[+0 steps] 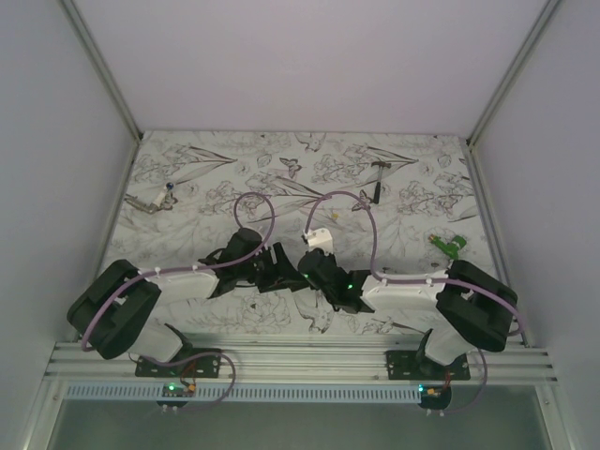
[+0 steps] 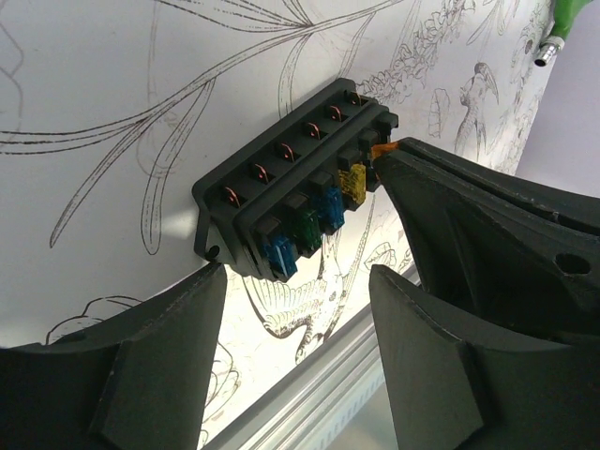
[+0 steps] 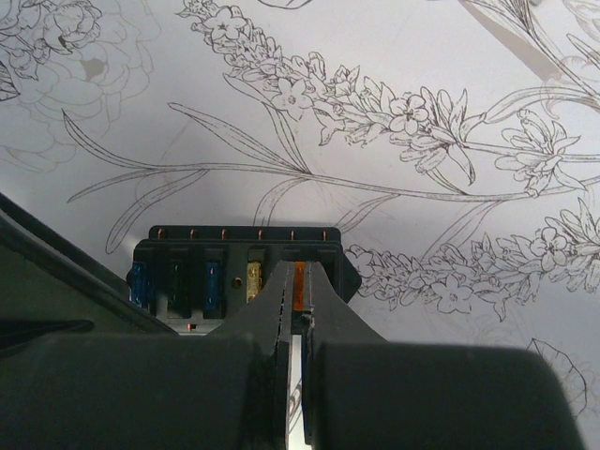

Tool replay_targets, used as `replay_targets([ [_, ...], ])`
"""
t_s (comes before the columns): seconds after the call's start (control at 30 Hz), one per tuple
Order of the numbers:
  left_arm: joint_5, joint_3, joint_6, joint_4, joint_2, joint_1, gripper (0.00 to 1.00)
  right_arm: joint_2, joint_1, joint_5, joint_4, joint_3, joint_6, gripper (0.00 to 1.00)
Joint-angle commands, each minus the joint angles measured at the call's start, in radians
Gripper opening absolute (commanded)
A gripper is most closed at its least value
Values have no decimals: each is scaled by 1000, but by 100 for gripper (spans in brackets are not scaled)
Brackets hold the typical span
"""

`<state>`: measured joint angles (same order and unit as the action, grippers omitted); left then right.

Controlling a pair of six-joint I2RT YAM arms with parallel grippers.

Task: Snap on the fuse box
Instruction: Install the fuse at the fuse box base.

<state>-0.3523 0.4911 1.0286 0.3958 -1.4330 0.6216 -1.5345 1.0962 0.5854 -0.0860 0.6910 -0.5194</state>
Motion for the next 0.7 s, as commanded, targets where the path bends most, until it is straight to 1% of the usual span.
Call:
replay_targets([
  [0.0, 4, -7, -1, -10, 11, -8, 65, -26, -1, 20, -27, 23, 4, 0],
  [0.27, 5, 18, -1, -21, -20, -13, 62, -25, -1, -39, -75, -14, 60, 0],
  [0.47, 11, 34, 10, -23, -61, -16, 55, -22, -2, -43, -95, -42, 74, 0],
  [0.67, 24, 37, 7, -29, -71, -16, 53, 16, 0, -46, -143, -64, 90, 0],
])
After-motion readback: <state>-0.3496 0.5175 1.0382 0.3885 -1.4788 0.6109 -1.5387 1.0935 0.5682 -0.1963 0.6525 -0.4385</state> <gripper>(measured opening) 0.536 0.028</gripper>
